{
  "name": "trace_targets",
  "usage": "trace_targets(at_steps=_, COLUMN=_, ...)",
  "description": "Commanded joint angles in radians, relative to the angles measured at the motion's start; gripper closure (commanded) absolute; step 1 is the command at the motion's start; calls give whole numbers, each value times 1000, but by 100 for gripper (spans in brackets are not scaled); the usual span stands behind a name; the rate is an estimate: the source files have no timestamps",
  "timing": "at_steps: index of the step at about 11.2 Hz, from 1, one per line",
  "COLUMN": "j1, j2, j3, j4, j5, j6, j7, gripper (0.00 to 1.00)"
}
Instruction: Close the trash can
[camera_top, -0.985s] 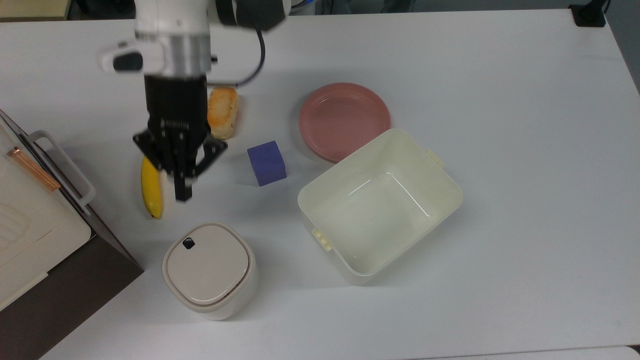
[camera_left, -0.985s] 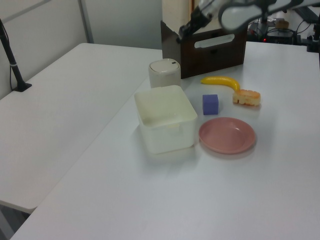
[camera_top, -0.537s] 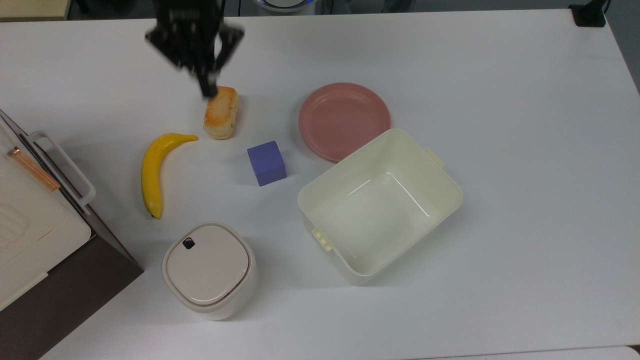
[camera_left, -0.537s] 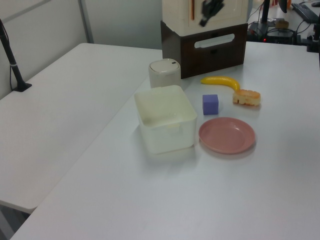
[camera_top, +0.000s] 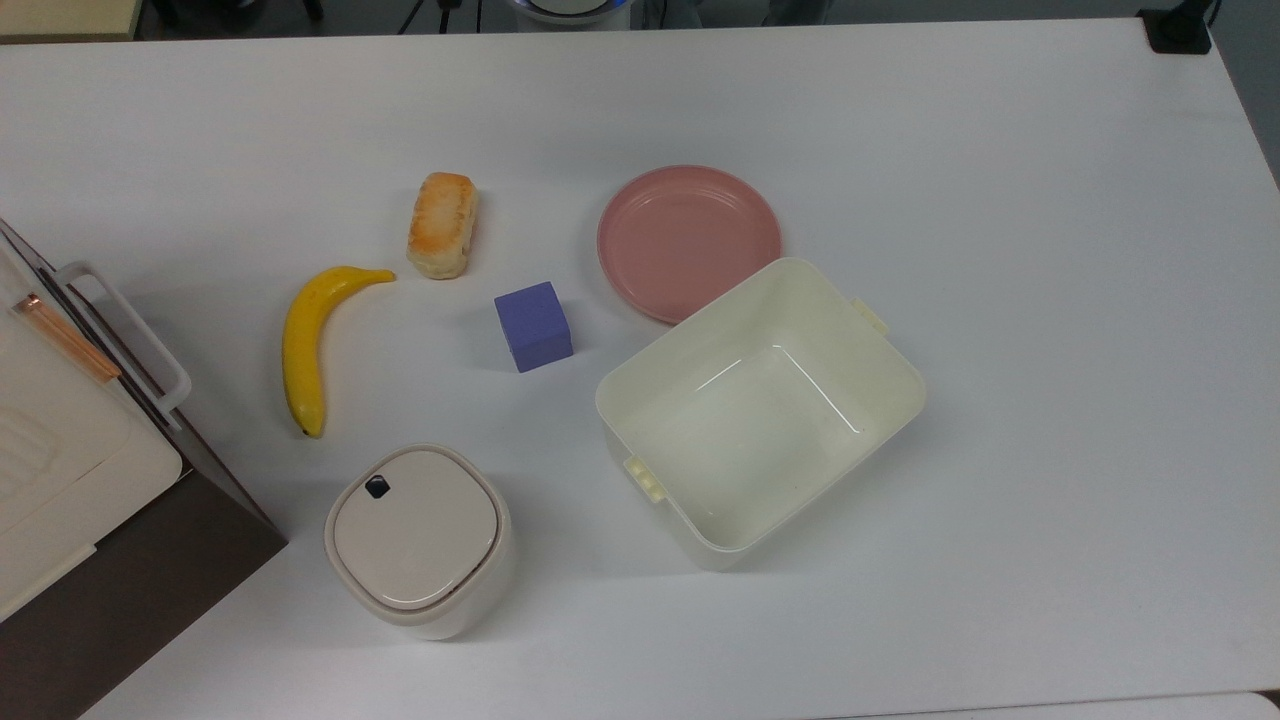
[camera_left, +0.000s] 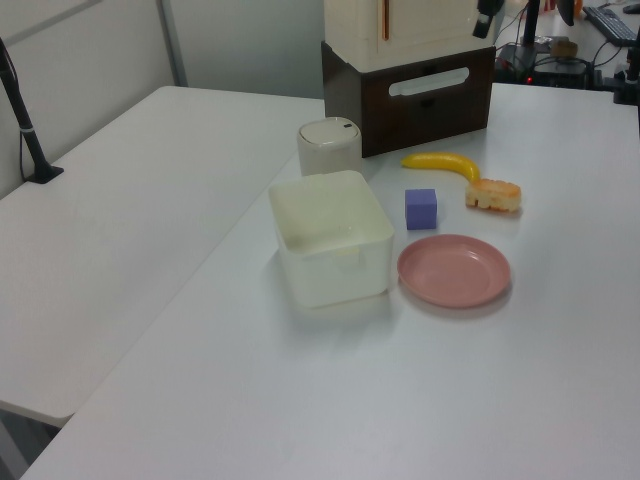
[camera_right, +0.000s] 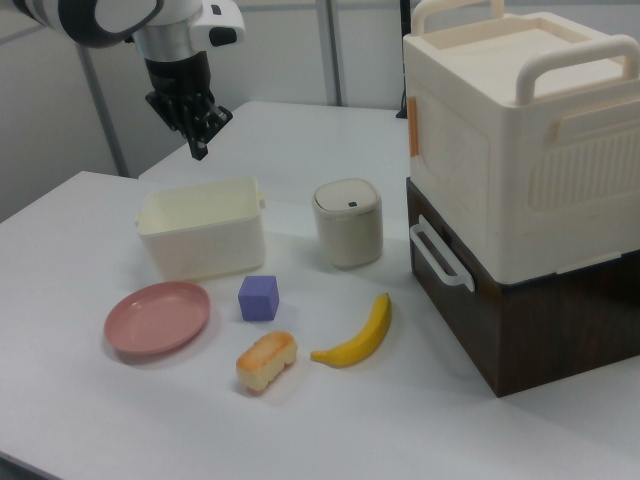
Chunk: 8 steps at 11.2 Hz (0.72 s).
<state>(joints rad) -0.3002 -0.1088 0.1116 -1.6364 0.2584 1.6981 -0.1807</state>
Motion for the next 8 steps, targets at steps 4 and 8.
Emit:
trace_targets(at_steps=4, j1=13, j2=-29, j3=-16, j4=-30, j5=-25, j6=-150, j7=-314, gripper=100)
trace_targets(at_steps=8, j1=7, j2=-26, j3=-20, j4=-8, j5=-85, j6=-232, j7=-531, gripper=100)
